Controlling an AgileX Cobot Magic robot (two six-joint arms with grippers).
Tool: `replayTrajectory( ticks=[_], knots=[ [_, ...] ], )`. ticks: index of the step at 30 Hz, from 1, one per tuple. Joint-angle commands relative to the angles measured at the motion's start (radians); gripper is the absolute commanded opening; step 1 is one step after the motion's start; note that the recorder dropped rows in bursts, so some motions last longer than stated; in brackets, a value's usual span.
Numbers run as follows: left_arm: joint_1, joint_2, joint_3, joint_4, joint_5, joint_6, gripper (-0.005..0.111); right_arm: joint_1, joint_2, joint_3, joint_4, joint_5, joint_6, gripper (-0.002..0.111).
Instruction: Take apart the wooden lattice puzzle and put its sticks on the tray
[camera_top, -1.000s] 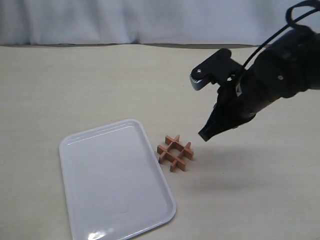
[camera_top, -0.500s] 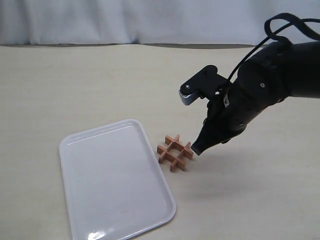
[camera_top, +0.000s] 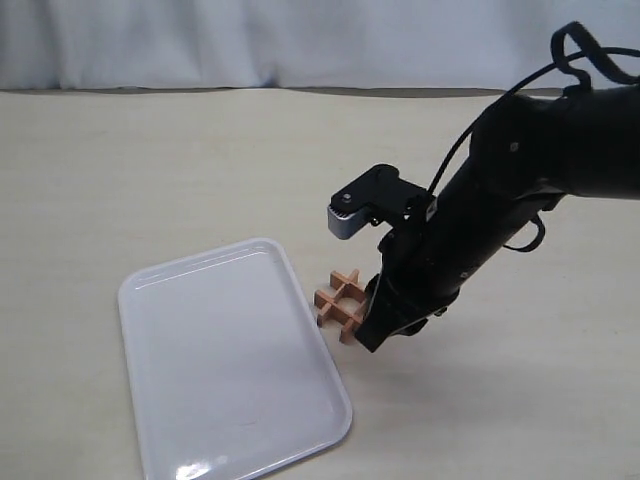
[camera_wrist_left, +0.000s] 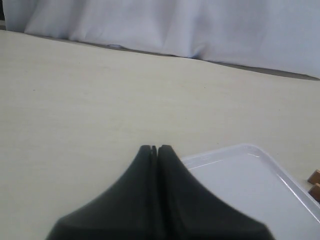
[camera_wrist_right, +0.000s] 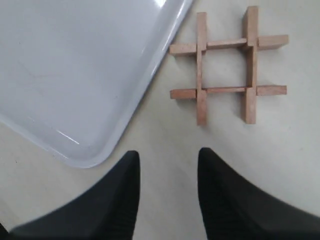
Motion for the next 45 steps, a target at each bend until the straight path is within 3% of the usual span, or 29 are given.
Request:
replayTrajectory(
  ticks=[1, 16, 25, 45],
  knots=[
    [0.002, -0.002, 0.003, -0.006, -0.013, 0.001, 0.000, 0.001, 0.051, -0.002, 0.021, 0.006, -0.031, 0.037],
    [0.002, -0.002, 0.003, -0.006, -0.013, 0.001, 0.000, 0.023, 0.103, -0.004, -0.002, -0.078, -0.025, 0.037],
    [0.002, -0.002, 0.003, -0.006, -0.013, 0.001, 0.000, 0.167, 0.103, -0.008, -0.373, -0.111, 0.276, 0.037],
    [0.002, -0.002, 0.003, -0.006, -0.013, 0.001, 0.000, 0.158, 0.103, -0.002, -0.396, -0.208, 0.307, 0.037]
  ],
)
